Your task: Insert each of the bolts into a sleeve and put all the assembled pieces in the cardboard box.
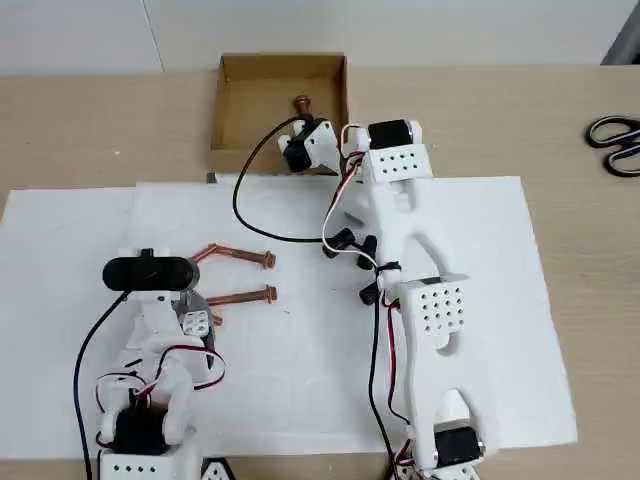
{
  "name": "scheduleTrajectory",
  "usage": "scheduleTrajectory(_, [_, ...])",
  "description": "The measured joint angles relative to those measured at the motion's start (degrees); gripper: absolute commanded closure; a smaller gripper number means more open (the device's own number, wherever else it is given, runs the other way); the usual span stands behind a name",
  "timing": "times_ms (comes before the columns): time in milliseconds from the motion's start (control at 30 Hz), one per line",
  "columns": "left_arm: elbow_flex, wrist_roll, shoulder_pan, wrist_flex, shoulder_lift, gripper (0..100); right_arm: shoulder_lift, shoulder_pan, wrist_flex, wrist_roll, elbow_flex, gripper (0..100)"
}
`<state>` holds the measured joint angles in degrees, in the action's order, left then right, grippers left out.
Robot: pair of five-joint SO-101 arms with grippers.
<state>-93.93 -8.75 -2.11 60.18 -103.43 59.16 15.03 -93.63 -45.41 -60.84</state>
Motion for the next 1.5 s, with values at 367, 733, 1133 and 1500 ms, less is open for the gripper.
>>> scheduleTrajectory(367, [0.00,0.00,0.00,0.00,0.00,99,1.14,-0.18,-3.96,9.49,-11.87,99.5])
scheduleTrajectory(733, [0.00,0.00,0.00,0.00,0.00,99,-6.24,0.00,-5.19,31.82,-12.57,99.5])
scheduleTrajectory(1133, [0.00,0.00,-1.14,0.00,0.00,99,-42.81,-0.53,-5.19,46.77,19.25,99.5])
scheduleTrajectory(1500, [1.23,0.00,-1.67,-0.53,0.00,99,-68.92,-13.98,-5.19,47.21,54.95,99.4])
